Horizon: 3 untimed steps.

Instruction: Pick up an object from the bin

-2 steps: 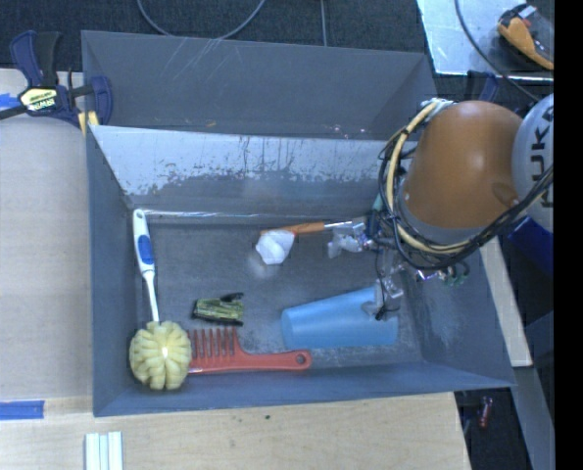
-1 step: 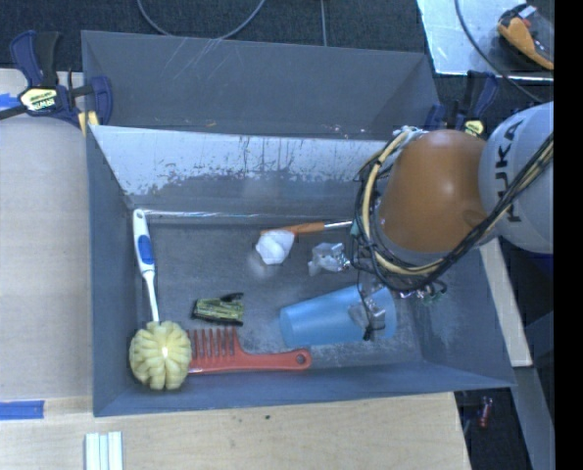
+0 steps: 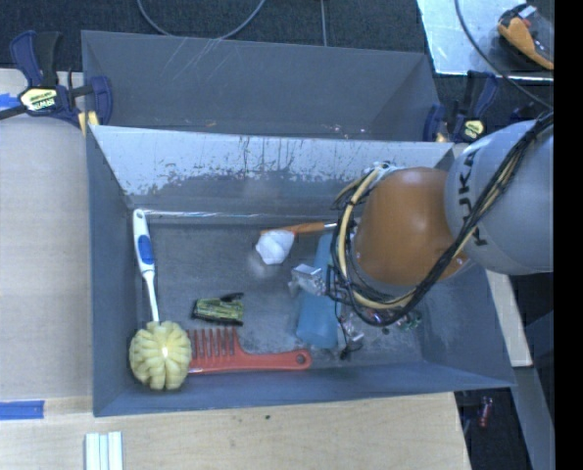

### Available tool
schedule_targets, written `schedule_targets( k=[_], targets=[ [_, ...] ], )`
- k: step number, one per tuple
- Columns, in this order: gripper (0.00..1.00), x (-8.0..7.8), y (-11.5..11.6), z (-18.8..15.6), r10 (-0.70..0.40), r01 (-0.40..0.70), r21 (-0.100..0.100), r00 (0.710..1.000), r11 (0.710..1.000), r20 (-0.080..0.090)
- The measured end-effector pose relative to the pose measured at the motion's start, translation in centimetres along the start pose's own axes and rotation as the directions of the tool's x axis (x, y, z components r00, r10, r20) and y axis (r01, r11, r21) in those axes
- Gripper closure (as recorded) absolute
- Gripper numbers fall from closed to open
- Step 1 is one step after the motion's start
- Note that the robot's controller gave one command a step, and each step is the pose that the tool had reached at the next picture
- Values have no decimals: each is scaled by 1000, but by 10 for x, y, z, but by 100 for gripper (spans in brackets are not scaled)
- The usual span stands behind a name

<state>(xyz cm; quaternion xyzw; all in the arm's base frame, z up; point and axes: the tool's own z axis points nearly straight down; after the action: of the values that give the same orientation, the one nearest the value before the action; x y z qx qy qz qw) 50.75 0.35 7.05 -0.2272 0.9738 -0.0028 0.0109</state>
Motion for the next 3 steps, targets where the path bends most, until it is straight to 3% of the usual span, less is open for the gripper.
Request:
schedule_targets(
  k=[1,3],
  targets=[
    [100,-4,-18,0,203,-203,3,979,979,-1],
    [100,-2,-17,-15,202,-202,0,979,979,-8]
  ],
)
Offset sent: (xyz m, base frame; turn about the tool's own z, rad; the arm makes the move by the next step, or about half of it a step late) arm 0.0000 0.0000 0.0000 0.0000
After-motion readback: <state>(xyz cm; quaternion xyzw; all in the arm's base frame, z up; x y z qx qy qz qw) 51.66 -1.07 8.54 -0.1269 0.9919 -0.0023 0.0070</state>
